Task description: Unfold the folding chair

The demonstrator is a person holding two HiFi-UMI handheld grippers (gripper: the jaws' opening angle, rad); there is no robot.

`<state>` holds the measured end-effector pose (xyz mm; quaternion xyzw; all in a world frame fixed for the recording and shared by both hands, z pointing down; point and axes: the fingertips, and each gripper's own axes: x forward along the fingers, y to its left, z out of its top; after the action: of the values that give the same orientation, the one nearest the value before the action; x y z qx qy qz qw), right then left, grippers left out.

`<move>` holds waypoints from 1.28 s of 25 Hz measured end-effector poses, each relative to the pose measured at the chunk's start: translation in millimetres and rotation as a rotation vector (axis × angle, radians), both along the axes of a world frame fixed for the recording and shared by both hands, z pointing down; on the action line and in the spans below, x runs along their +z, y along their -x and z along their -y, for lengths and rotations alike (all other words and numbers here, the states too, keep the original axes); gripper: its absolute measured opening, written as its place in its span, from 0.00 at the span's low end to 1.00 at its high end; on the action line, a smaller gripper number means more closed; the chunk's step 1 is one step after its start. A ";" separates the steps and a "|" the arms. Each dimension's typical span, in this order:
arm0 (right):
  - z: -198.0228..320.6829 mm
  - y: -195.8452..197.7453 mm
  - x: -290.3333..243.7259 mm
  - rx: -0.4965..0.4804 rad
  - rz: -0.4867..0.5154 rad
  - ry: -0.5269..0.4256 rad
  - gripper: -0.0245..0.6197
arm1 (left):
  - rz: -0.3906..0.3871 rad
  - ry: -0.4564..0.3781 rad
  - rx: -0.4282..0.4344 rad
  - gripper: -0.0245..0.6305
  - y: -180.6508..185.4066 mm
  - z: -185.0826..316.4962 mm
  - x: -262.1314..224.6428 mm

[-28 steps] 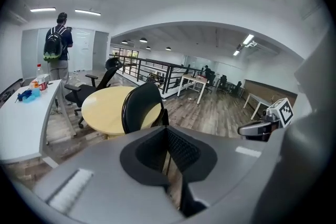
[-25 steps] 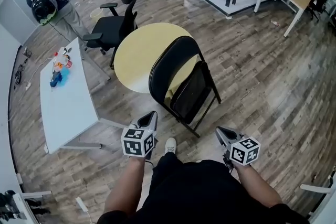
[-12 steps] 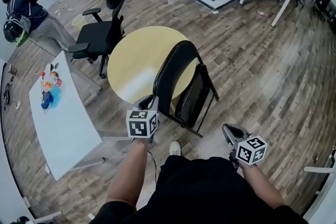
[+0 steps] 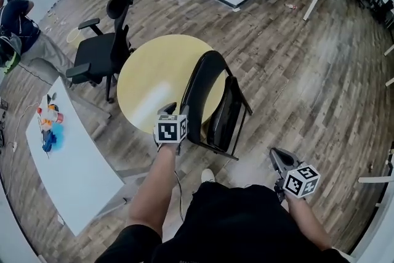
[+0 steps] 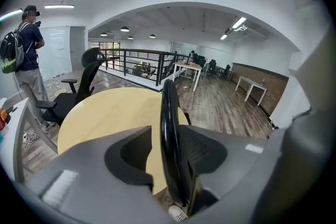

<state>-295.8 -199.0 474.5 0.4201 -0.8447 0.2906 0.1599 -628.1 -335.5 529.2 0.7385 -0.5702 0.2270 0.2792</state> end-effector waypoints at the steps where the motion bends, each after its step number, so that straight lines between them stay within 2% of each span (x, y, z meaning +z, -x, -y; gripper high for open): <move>1: -0.9 -0.9 0.2 0.019 -0.002 0.003 0.05 | -0.008 0.004 0.010 0.31 -0.8 4.6 2.3; 7: -14.5 -6.9 5.1 0.110 -0.021 0.019 0.05 | -0.029 0.042 0.099 0.33 -14.7 19.5 21.9; 12: -27.5 -13.6 6.3 0.160 -0.031 0.021 0.05 | -0.029 0.072 0.125 0.32 -20.2 25.9 32.5; 17: -35.0 -21.3 5.8 0.207 -0.033 0.023 0.05 | -0.076 0.103 0.144 0.29 -20.8 30.5 34.7; 26: -40.3 -19.4 -3.9 0.201 -0.040 0.006 0.05 | -0.159 0.179 0.094 0.25 -22.9 29.9 31.5; 29: -43.7 -24.7 -0.7 0.205 -0.037 0.012 0.05 | -0.161 0.182 0.093 0.24 -27.5 28.4 30.2; 32: -47.2 -31.4 7.3 0.196 -0.025 0.023 0.05 | -0.148 0.175 0.111 0.24 -47.6 23.3 26.2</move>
<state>-264.3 -151.8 481.8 0.5026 -0.7939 0.3094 0.1460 -580.6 -358.8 555.5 0.7565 -0.4845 0.2359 0.3707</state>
